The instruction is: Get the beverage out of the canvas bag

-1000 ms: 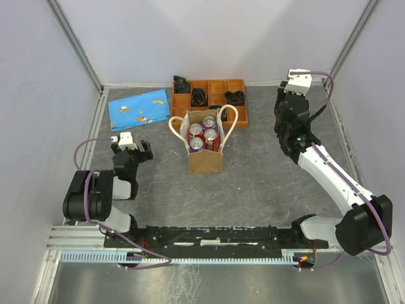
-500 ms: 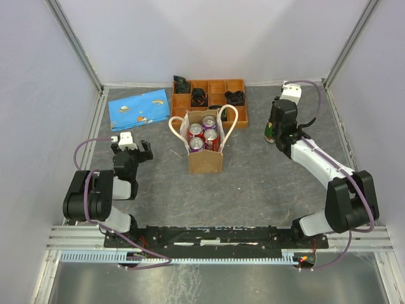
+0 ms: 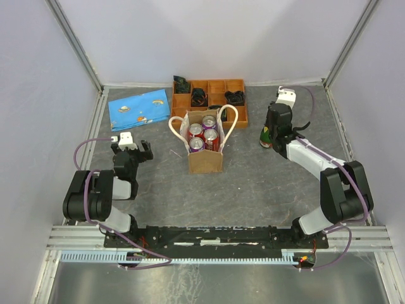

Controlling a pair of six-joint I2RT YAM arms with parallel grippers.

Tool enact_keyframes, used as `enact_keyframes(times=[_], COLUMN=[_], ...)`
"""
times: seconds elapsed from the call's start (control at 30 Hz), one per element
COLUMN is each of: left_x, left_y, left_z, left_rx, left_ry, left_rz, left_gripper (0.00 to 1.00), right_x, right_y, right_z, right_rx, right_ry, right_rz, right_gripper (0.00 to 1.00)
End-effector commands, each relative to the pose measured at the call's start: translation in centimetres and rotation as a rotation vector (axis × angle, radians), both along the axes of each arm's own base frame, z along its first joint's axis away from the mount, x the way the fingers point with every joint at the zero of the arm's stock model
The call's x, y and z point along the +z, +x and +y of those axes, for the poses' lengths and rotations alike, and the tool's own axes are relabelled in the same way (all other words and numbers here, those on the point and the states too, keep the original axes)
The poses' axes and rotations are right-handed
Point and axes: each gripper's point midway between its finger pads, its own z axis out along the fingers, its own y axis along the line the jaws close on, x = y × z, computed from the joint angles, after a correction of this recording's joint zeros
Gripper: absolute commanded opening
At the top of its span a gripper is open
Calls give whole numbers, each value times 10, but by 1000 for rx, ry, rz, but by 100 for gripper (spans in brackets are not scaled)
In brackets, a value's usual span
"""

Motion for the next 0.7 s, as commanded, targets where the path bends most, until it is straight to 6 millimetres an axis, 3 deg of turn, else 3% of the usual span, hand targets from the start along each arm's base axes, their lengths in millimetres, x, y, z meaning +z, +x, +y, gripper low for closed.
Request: enact_keyframes(times=[0.0,0.13,0.2,0.23,0.33,0.4,0.57,0.67], left_x=[15,15,14,15,15,15,15,15], left_y=[9,9,9,9,9,9,9,9], left_z=[-2,-1,-1,-2,-2,-1,-2,-2], left_rx=[-23,-23,-23,-24,-23,-23,-23,-23], left_ry=[46,46,46,46,46,46,46,46], left_rz=[-51,-49,-48,-49,-51,-50,-49,-49], left_gripper=[99,99,99,99,99,99,99,99], right_x=[52,38,29,26,17,15,25,54], right_y=[16,9,5,4,-2,-4,-3,-3], right_z=[7,10,11,12,16,17,22,23], right_rx=[11,42,51,62,86,90,109,106], right_ry=[77,77,75,74,73,70,53,28], right_rz=[-217,-190,-168,-160,-138,-126,-130,-180], right_gripper=[0,0,8,16,64,80,86,87])
